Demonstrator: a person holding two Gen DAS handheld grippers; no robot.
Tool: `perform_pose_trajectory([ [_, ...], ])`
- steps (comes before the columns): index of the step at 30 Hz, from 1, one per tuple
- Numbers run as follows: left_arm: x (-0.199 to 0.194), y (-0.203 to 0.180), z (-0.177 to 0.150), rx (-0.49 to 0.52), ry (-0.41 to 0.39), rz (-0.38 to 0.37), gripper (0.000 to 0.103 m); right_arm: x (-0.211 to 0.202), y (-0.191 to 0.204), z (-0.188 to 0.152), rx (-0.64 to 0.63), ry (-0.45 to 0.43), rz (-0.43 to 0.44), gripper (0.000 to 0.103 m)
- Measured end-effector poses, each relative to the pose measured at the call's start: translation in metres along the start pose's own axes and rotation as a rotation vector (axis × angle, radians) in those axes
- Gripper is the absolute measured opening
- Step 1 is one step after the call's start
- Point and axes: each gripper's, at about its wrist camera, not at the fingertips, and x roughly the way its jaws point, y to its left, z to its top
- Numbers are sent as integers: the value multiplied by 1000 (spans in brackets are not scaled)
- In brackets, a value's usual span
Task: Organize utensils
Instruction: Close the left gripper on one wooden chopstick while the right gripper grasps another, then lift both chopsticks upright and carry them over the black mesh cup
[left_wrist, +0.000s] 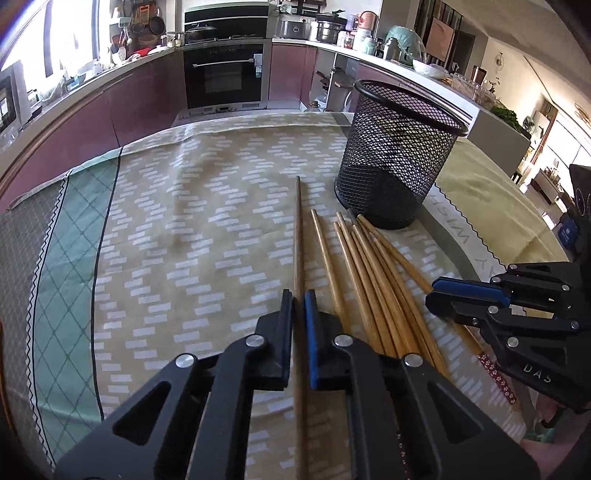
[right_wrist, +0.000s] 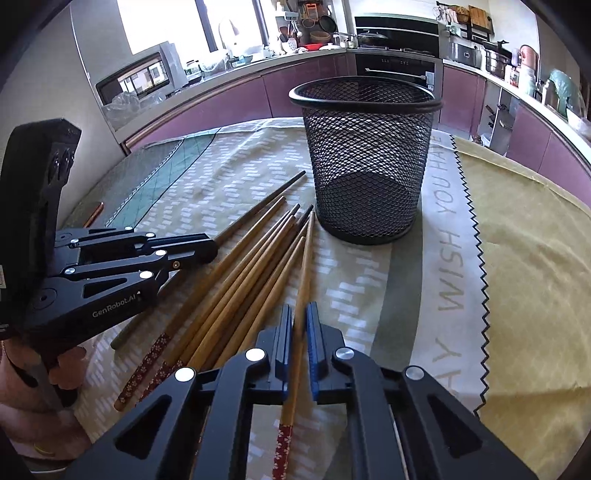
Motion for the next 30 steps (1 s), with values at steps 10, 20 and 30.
perform_pose_trajectory([
  [10,-30,17,-1,-69,-58,-103,8,-27,-2,2,11,-87,96,6],
  [20,-86,22,16,-89,-200,-262,8,-71,-9,16,21,-236,147,6],
  [30,-108,7,38,-75,-299,-303,8,-116,-20,48,16,-420,106,6],
])
